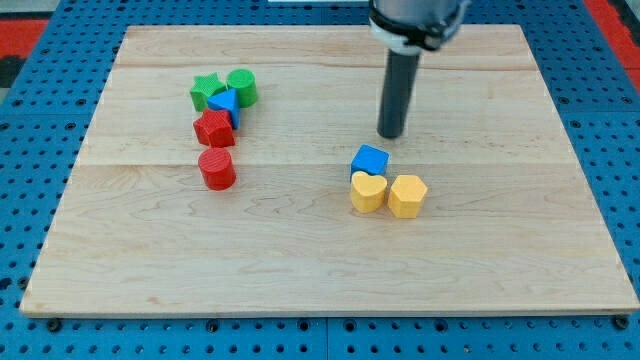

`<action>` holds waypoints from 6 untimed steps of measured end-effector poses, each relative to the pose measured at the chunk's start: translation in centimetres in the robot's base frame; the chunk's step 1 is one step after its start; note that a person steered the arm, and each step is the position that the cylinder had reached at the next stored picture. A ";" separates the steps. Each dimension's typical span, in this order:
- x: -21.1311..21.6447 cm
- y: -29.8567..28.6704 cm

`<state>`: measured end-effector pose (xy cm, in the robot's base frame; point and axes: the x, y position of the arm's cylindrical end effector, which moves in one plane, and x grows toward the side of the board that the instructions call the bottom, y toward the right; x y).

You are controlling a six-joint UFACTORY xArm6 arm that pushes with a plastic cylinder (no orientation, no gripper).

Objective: Push the blue triangle diagonal to the blue cube

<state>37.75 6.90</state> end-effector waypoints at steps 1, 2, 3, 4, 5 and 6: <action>-6.3 -6.0; -10.4 -13.9; -12.5 -21.8; -5.1 -27.3; -2.0 -27.0; -3.0 -18.3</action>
